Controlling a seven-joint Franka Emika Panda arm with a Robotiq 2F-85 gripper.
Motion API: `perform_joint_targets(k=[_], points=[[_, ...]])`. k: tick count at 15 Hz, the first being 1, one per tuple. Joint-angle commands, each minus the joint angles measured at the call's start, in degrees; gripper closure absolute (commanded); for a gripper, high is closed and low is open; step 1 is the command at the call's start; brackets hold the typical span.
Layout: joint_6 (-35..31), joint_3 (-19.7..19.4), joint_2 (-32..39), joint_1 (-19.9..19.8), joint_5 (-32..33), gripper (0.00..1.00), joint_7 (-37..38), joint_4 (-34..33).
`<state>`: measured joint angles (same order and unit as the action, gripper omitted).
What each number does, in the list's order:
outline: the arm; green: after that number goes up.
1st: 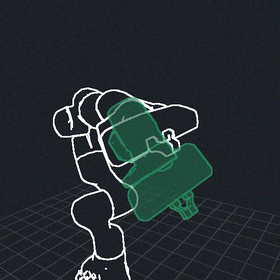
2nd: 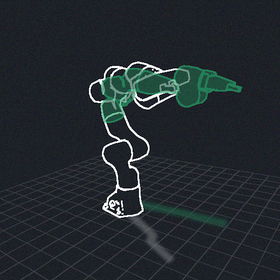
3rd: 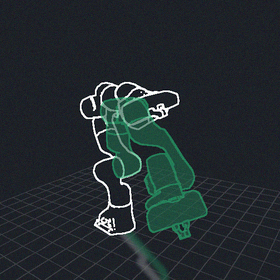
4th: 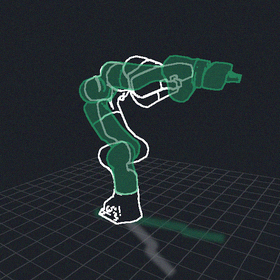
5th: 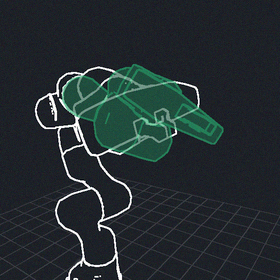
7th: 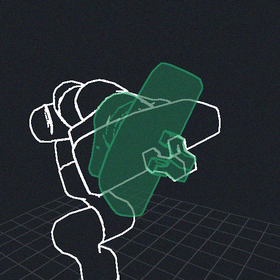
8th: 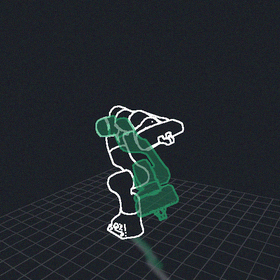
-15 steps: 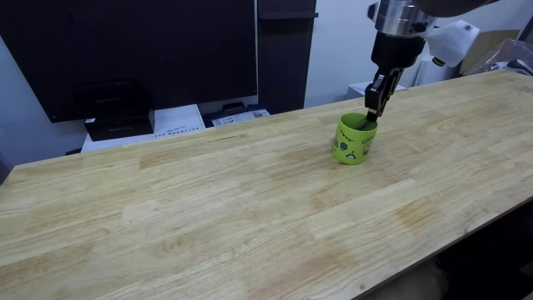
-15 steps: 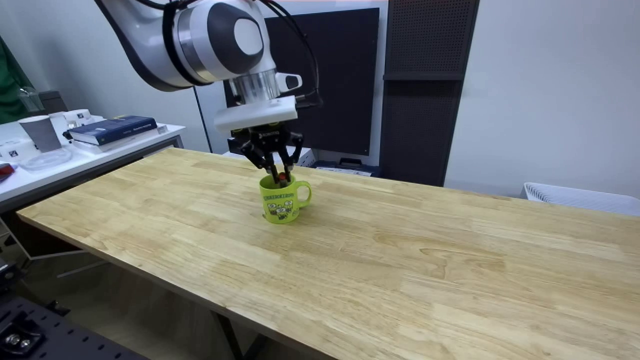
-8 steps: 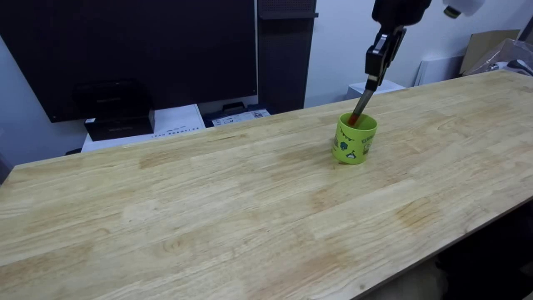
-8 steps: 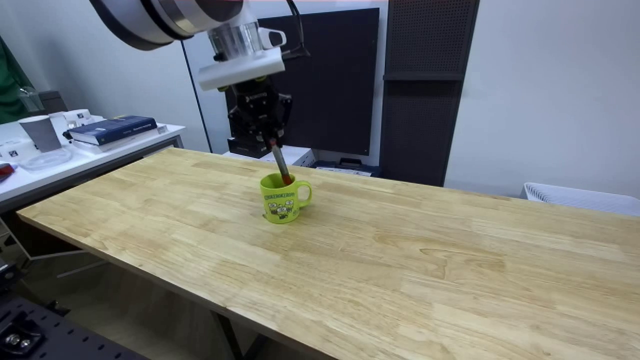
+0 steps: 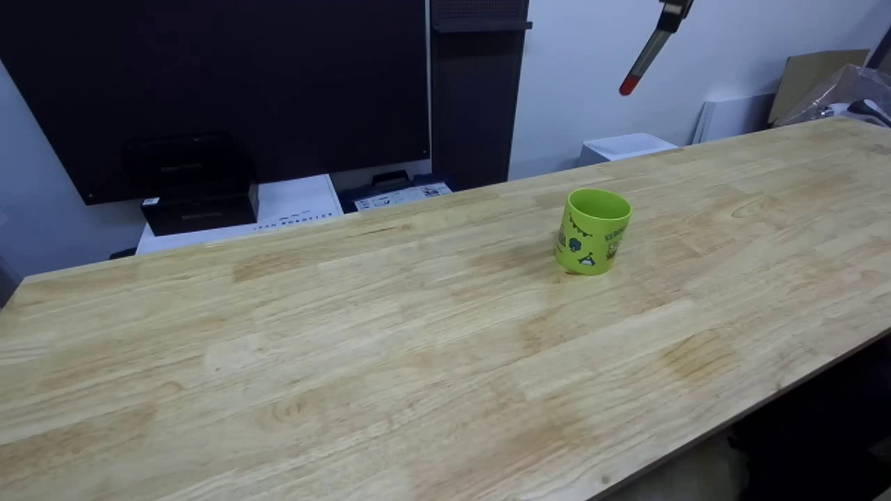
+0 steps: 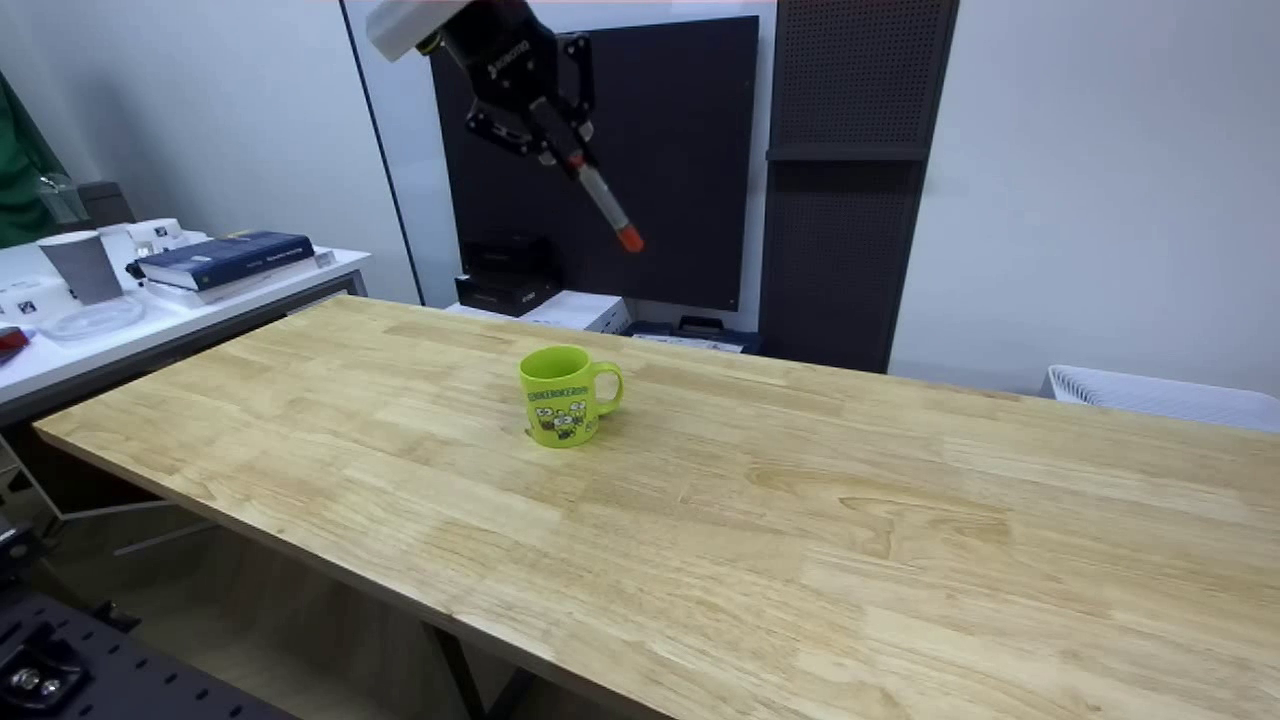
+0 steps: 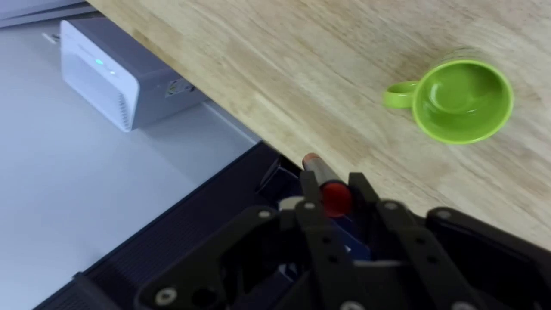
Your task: Remove the red marker from the yellow mug
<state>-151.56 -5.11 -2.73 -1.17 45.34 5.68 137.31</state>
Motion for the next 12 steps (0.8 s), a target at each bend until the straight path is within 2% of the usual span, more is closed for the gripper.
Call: perform_joint_targets(k=[1,3,6,9,12], points=[[2.6,0.3,-1.8,-2.7,15.0,0.94,15.3,0.8],[3.2,-0.2,-0.1,-3.6,20.6,0.94,22.6,1.8],[0.8,-1.6,3.0,-5.1,22.5,0.94,25.8,4.0],[-3.4,-2.8,7.9,-6.2,22.1,0.94,25.2,4.8],[-12.5,-3.8,13.2,-8.0,21.3,0.94,21.9,4.4]])
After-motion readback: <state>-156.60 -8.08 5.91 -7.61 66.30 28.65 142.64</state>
